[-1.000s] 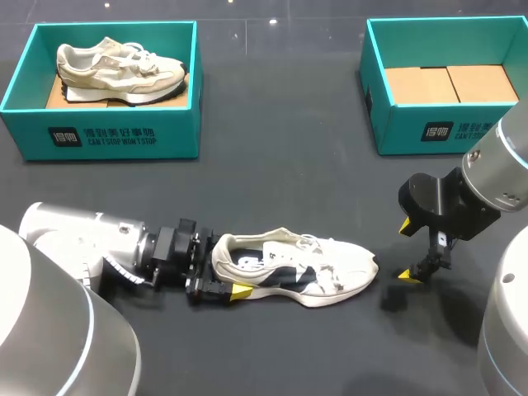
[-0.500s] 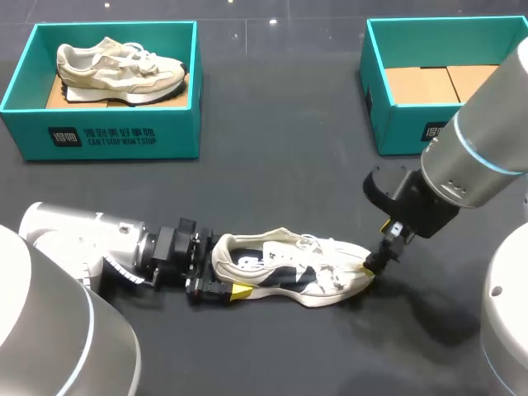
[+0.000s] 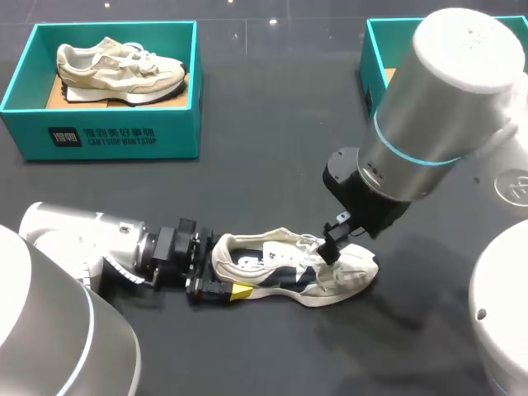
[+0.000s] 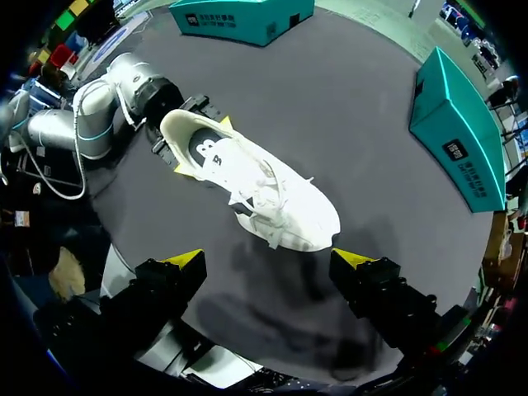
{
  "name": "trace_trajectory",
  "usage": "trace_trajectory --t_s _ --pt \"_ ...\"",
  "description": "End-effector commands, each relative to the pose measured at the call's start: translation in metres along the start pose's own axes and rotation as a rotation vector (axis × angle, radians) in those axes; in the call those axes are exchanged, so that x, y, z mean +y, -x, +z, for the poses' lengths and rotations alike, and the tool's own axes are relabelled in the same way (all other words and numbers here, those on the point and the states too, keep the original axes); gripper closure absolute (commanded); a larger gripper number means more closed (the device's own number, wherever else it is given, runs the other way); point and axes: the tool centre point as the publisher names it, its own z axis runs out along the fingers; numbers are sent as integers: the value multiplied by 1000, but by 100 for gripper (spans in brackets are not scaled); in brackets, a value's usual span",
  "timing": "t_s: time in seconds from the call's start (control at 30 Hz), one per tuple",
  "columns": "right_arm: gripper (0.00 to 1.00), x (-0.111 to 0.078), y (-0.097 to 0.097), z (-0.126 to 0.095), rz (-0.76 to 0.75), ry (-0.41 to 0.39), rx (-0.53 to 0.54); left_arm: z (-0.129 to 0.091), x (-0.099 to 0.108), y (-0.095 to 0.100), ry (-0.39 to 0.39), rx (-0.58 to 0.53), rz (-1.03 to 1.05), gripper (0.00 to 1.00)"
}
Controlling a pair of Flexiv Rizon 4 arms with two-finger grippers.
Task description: Take the shoe out of the shoebox, open the shoe tongue, remove and reinsert the insole, then place the shoe into the shoebox
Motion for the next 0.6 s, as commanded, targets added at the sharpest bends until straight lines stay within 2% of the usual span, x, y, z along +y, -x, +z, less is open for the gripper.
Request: trace_trajectory --t_s 0.03,0.13,0.2,0.43,0.5,0.53,0.6 --pt "0 6 -3 5 2 -38 -13 0 0 0 0 -4 0 100" --pt "0 6 -3 5 2 -38 -13 0 0 0 0 -4 0 100" --pt "0 18 -15 6 95 -109 -54 0 0 0 0 -4 0 100" --pt "0 40 -39 7 253 -178 -147 0 0 0 0 -4 0 100" --pt "0 43 -45 9 287 -193 -134 0 0 0 0 -4 0 100" --pt "0 45 -47 11 322 -240 -133 0 0 0 0 -4 0 100" --pt "0 45 -48 13 339 -262 -127 0 0 0 0 -4 0 100"
